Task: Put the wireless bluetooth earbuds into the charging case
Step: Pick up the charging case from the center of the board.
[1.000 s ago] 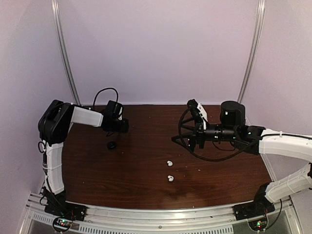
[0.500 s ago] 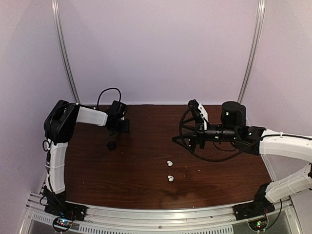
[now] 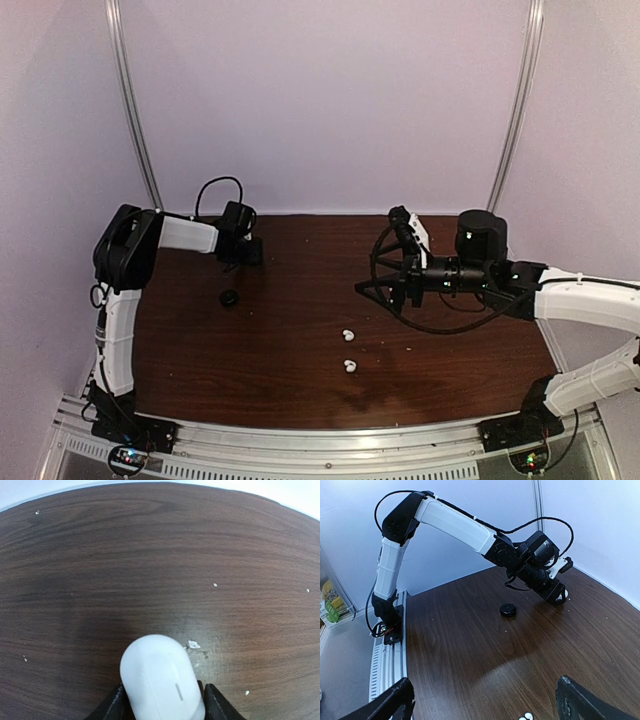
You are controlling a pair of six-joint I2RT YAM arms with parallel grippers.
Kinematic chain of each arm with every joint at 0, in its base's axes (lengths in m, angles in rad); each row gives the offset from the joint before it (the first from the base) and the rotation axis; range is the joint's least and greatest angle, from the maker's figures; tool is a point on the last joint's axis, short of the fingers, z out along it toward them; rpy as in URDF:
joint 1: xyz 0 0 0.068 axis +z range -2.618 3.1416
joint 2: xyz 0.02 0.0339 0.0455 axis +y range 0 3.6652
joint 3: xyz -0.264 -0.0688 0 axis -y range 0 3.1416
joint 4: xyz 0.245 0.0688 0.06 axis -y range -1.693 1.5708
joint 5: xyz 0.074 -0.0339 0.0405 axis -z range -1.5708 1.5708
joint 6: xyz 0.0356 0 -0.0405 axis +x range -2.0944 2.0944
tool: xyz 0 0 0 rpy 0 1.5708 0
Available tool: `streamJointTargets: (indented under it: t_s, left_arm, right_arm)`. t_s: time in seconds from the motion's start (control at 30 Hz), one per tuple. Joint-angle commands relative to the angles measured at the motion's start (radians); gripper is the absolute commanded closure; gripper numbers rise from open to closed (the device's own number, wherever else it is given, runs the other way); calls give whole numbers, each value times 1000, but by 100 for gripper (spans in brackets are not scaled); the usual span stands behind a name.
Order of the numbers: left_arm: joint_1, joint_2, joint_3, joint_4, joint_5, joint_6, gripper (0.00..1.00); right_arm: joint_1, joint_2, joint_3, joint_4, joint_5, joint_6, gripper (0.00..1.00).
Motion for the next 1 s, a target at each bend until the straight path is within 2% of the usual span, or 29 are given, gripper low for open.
streamJointTargets:
  t_s: [0.0,0.2,0.37,0.53,0.7,0.8,0.97]
  left_arm:
    - [11,51,20,-40,34,-9,54]
    - [10,16,-6,-34,57,25,68]
    - [-4,-98,-145,57,96,82,72]
    - [-64,-242,-311,164,124,161,72]
    - [-148,-433,-553,390,155,270,72]
    - [-203,-572,-707,547,226,363,72]
    - [-324,-816,-872,746,259,544,71]
  right_arm:
    - [-7,-23,-8,20,5,7,0]
    - [-7,-24,-9,20,5,7,0]
    - [-8,-25,-15,20,6,14,0]
    - [-21,-22,-36,45,-13,41,0]
    - [-55,1,-46,54,-50,88,0]
    - [-86,5,-62,80,-84,131,0]
    - [-115,29,-72,129,-148,224,3]
